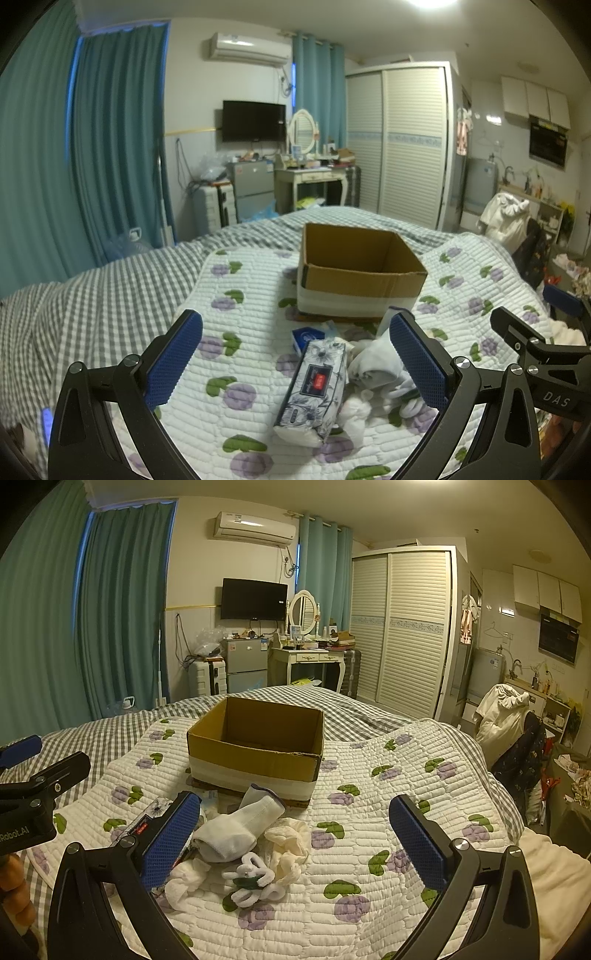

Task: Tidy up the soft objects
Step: 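Grasp the floral tissue pack with the left tool while the right tool grasps the white knotted cloth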

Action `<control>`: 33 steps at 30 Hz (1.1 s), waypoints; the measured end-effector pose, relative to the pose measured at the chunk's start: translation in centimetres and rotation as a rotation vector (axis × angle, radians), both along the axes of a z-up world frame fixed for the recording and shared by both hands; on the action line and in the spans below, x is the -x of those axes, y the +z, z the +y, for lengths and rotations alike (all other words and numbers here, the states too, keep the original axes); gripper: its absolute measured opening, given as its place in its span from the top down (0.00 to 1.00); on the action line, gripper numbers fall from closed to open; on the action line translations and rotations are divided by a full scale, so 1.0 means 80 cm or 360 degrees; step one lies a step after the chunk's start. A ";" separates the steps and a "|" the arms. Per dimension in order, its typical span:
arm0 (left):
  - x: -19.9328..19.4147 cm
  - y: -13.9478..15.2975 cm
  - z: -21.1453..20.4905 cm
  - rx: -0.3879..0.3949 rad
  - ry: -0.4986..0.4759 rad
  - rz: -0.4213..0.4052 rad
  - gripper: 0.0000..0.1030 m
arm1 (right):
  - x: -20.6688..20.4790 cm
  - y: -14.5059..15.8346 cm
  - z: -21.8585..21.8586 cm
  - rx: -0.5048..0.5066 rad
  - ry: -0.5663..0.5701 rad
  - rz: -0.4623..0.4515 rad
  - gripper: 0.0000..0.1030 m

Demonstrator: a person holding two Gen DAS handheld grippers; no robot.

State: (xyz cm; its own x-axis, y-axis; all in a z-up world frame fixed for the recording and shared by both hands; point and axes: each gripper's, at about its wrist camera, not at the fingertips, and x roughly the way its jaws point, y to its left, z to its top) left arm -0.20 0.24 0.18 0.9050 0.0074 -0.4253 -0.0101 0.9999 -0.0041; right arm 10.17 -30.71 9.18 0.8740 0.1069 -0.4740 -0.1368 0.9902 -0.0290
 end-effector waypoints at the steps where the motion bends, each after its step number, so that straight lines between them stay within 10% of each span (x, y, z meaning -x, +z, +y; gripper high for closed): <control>1: -0.001 0.000 0.000 0.0001 0.0000 0.0000 0.00 | 0.000 -0.001 0.001 0.0001 0.0002 -0.0001 0.00; 19: 0.010 0.012 -0.001 0.0010 -0.0013 -0.0012 0.00 | 0.008 0.017 0.002 0.0018 0.0048 -0.0024 0.00; 33: -0.050 -0.119 -0.012 0.0012 -0.0002 0.0466 0.08 | -0.033 -0.100 0.012 0.0062 0.0152 0.0405 0.00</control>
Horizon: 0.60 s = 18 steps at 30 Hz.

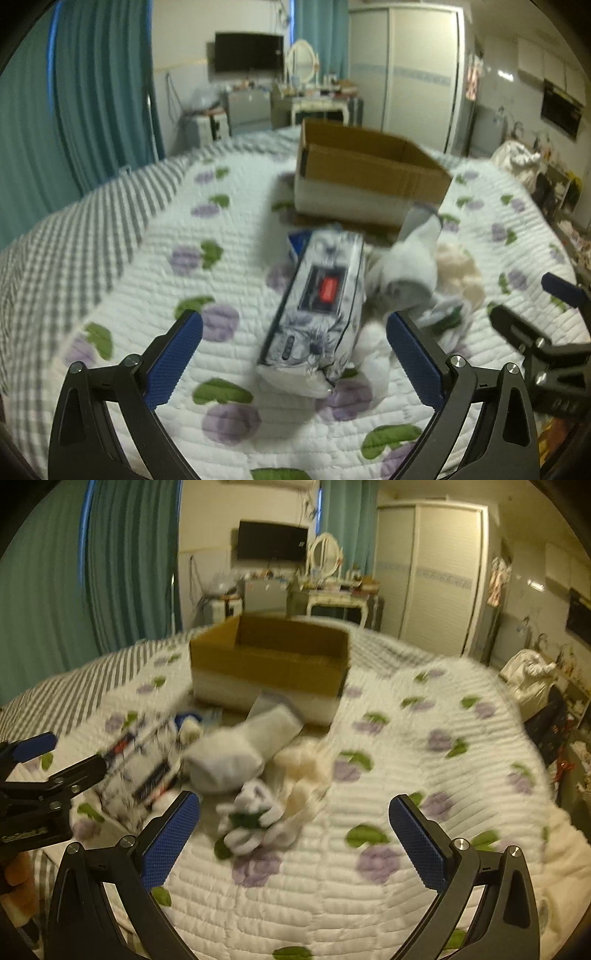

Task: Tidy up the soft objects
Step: 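Grasp the floral tissue pack with the left tool while the right tool grasps the white knotted cloth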

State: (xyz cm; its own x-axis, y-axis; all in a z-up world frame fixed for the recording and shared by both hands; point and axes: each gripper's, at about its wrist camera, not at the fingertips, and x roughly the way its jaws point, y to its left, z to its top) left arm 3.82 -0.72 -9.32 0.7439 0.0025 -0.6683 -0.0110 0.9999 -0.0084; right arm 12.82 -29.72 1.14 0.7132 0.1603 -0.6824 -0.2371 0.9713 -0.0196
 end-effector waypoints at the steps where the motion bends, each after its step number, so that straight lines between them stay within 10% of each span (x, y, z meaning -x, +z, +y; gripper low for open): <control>1: -0.002 -0.006 -0.002 -0.0003 -0.0004 0.0022 0.14 | -0.002 -0.009 0.003 0.0002 0.0015 0.0018 0.00; 12: -0.021 -0.037 -0.007 -0.0014 -0.0094 0.0153 0.50 | -0.036 -0.072 0.044 0.0015 0.0164 0.0206 0.25; 15: -0.020 -0.036 -0.006 -0.0019 -0.0103 0.0147 0.54 | -0.043 -0.082 0.047 0.0040 0.0138 0.0232 0.53; 18: -0.017 -0.034 -0.004 -0.0027 -0.0097 0.0156 0.56 | -0.044 -0.083 0.037 0.0004 0.0103 0.0235 0.56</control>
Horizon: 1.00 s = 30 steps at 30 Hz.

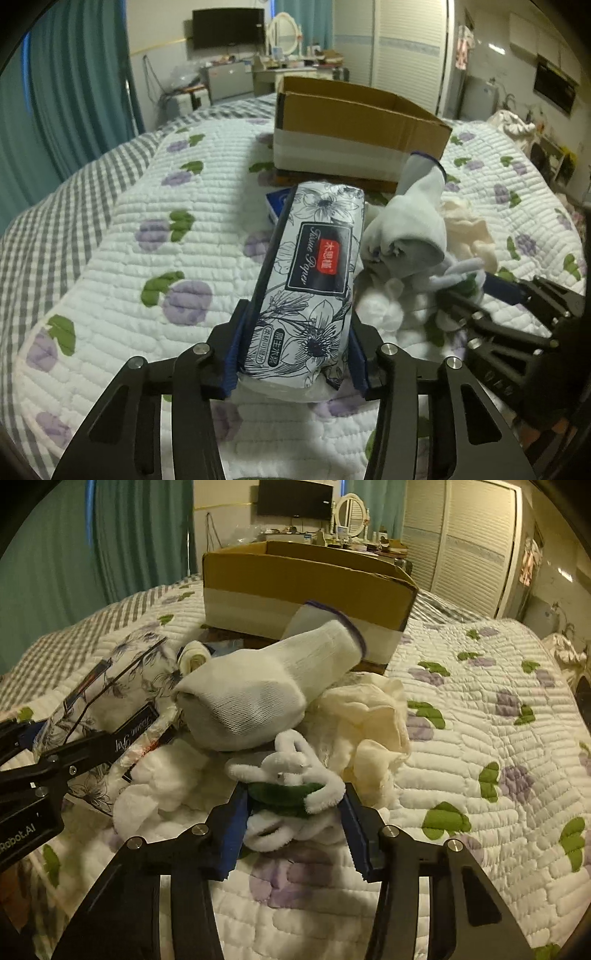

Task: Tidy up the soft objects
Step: 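Grasp the floral tissue pack with the left tool while the right tool grasps the white knotted cloth, then carry both items over the box and open both tools to drop them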

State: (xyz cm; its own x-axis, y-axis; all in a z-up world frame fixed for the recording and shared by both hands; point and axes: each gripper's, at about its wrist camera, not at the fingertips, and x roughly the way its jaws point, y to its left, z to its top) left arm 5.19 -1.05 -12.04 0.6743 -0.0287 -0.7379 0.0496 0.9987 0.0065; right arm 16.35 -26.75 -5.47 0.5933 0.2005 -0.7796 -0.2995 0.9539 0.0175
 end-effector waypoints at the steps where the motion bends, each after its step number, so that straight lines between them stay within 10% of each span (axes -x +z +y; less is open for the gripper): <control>1: 0.001 0.001 0.000 -0.0005 0.0007 0.0001 0.56 | 0.003 0.003 -0.005 -0.0019 -0.0010 -0.0009 0.57; 17: 0.035 0.119 -0.012 0.0036 0.0044 -0.0269 0.57 | 0.049 0.138 -0.056 -0.0237 0.0082 -0.0285 0.58; 30: -0.123 0.207 -0.038 0.0026 -0.0012 -0.0416 0.57 | -0.096 0.260 -0.076 -0.0281 0.0165 -0.0509 0.58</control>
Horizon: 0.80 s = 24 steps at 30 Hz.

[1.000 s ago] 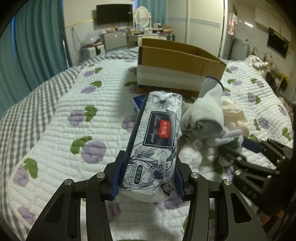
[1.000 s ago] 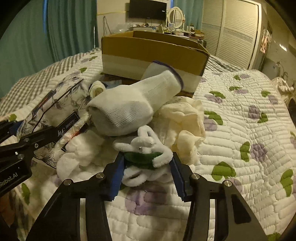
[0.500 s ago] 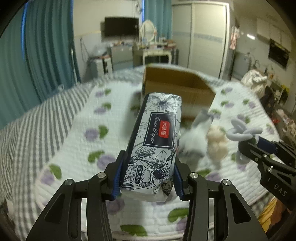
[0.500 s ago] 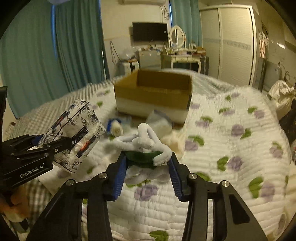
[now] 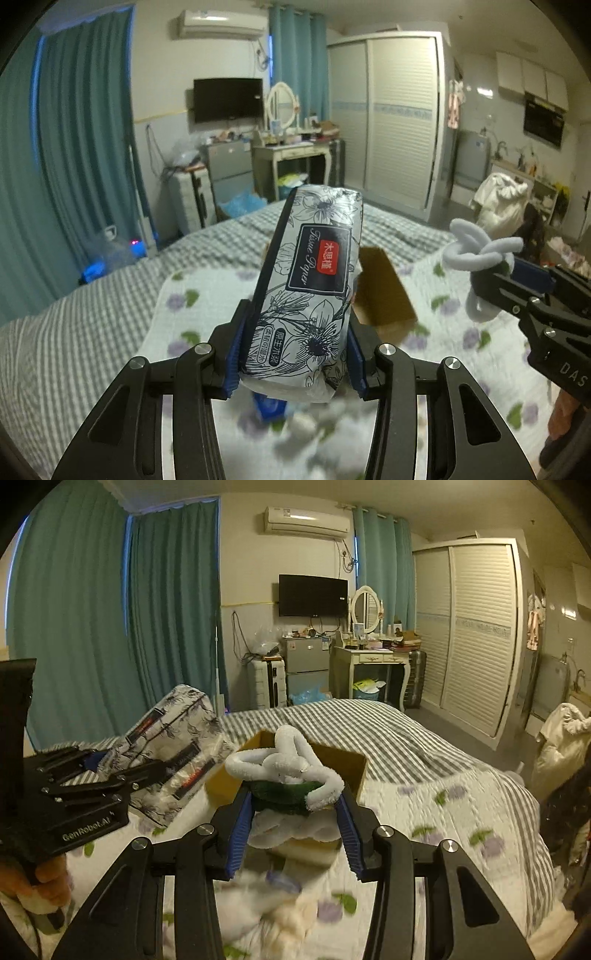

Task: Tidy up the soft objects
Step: 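Carry both items over the box and open both tools to drop them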

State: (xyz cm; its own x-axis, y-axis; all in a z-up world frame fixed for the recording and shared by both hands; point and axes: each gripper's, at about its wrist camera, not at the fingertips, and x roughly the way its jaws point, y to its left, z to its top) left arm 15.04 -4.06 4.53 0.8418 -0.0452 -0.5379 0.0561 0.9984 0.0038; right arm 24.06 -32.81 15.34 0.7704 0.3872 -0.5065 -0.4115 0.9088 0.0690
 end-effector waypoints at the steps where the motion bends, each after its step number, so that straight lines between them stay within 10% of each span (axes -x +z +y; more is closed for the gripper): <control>1: -0.016 -0.001 -0.001 0.0003 -0.0002 0.0008 0.57 | -0.016 0.001 0.001 -0.0009 0.0002 0.0007 0.58; 15: -0.178 -0.096 -0.019 -0.0070 -0.0023 0.0238 0.56 | -0.243 -0.126 0.017 -0.0004 -0.0025 0.0358 0.58; 18: -0.183 -0.106 -0.027 -0.0136 -0.0016 0.0249 0.49 | -0.250 -0.147 0.010 -0.0039 -0.0015 0.0389 0.55; 20: -0.184 -0.105 -0.031 -0.0195 0.0027 0.0222 0.22 | -0.247 -0.151 0.009 -0.0034 -0.0013 0.0388 0.46; 24: -0.169 -0.084 -0.028 -0.0200 0.0058 0.0151 0.18 | -0.235 -0.136 -0.001 -0.0012 -0.0067 0.0333 0.30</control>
